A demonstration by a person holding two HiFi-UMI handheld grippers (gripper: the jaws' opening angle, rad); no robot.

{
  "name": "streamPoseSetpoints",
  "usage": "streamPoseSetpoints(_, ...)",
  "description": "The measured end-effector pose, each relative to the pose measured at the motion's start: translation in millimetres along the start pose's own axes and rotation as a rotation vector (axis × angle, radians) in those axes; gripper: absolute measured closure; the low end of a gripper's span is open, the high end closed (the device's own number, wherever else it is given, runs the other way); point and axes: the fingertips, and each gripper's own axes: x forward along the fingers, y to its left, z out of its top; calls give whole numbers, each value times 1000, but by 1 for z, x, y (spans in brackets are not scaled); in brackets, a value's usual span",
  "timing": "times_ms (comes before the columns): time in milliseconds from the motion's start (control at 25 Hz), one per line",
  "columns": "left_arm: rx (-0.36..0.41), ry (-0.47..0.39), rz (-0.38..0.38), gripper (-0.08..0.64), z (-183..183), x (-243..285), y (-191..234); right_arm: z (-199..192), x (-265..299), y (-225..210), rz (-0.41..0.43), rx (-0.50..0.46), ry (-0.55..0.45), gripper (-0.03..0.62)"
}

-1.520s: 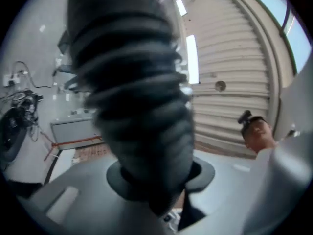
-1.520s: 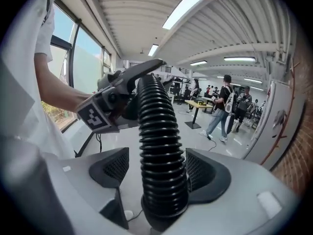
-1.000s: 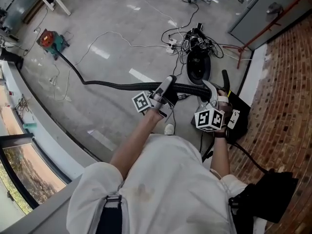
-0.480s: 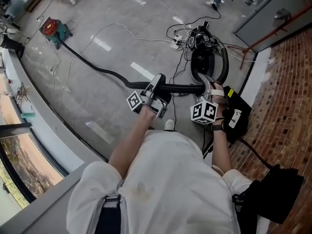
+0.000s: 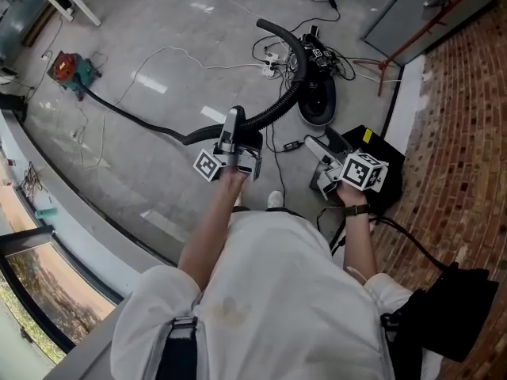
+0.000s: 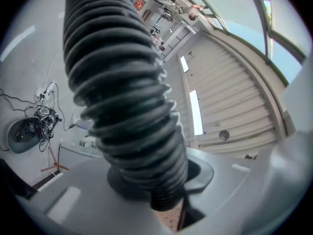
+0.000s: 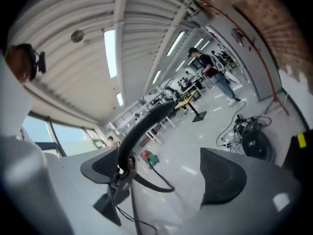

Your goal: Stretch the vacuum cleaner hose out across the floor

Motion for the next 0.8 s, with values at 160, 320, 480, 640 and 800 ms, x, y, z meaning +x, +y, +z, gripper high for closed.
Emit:
streamPoseSetpoints(160,37,105,-37,439,-19,5,-8,11,20,20,73,122,-71,73)
streamPoseSetpoints(320,84,311,4,439,-65,1,0,27,35,4,-22,287,-114,60)
streamPoseSetpoints(480,124,393,65,434,-84,-6,8,23,29,-28,-37,533,-186,287)
streamPoseSetpoints(640,13,391,174,383,-92,-27,32,51,23,-15,51,390,-289,343)
streamPoseSetpoints(800,-213,375,269,299,-112,-44,60,91,13,30,239,182,-393,397)
